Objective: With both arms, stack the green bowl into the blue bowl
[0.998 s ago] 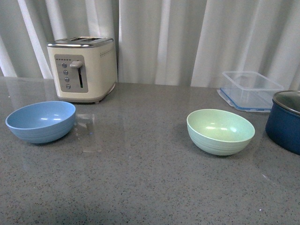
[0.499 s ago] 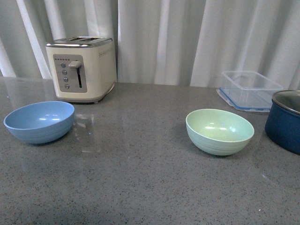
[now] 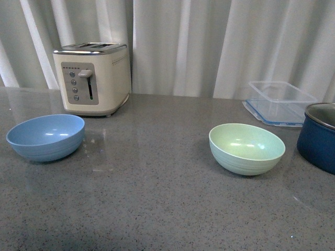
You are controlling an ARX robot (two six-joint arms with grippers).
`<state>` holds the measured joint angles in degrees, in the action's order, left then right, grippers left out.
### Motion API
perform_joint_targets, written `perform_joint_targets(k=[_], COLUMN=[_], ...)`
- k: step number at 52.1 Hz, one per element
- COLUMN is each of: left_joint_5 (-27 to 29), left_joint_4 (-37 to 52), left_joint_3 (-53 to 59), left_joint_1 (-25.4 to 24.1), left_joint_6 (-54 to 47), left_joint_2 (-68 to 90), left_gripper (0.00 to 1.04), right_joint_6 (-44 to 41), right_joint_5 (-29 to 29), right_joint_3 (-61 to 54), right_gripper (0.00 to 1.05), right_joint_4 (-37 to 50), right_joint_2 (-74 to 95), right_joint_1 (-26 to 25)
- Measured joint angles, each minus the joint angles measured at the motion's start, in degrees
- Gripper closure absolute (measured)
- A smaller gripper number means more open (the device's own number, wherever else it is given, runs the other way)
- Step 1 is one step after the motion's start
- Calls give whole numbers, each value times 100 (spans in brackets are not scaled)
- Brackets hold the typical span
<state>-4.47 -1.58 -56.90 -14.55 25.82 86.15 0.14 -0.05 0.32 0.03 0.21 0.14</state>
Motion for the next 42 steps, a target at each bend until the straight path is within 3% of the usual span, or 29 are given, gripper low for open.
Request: perform_joint_targets(k=[38, 42], left_joint_5=[269, 328], left_joint_4=[-501, -503], left_joint_3=[-1475, -1523], left_joint_1=[632, 632], left_joint_6=[-50, -79], left_joint_2=[1814, 1908], left_gripper=[7, 20], right_joint_6=[0, 0], right_joint_5=[0, 0], right_joint_3=[0, 0], right_gripper=[10, 10], right_joint_4=[0, 0], right_joint_2=[0, 0], right_joint_1=[0, 0])
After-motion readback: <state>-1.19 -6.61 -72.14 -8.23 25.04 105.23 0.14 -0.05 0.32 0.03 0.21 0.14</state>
